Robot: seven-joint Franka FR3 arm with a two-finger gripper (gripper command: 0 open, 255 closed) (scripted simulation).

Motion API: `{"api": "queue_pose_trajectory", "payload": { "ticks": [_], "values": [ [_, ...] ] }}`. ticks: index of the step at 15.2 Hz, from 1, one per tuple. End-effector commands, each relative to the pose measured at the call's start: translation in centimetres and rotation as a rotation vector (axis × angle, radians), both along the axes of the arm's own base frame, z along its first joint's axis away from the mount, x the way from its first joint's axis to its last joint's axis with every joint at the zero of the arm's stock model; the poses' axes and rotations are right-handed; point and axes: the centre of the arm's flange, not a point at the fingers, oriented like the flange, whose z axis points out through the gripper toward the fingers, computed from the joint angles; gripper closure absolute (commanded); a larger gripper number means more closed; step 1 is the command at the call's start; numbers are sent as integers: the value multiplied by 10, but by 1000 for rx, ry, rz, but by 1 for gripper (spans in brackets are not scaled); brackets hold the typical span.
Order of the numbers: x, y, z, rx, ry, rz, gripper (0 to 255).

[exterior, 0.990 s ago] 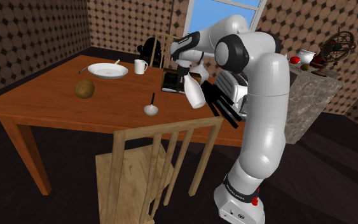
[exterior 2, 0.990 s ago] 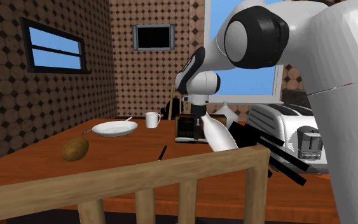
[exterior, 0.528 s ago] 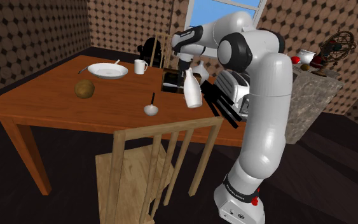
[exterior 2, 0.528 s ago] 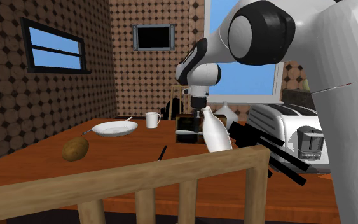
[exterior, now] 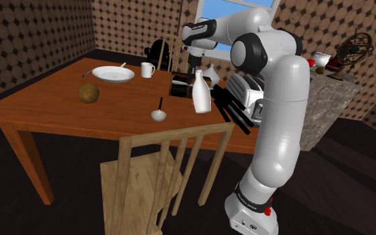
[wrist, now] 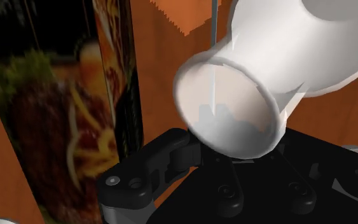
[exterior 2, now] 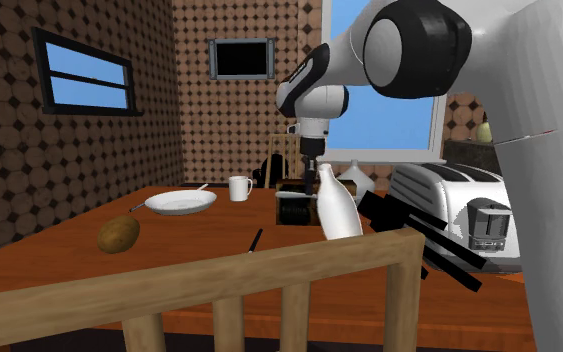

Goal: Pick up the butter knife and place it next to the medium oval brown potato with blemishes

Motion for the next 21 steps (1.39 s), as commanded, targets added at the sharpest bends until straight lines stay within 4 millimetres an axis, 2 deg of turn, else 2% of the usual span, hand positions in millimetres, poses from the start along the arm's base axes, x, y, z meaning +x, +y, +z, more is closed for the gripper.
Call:
{"api": "queue_pose_trajectory", "payload": {
  "ticks": [1, 9, 21],
  "values": [
    [0, 0, 10, 0, 0, 0, 255],
    [0, 0, 50, 0, 0, 0, 255],
    [72, 141, 50, 0, 0, 0, 255]
  ]
}}
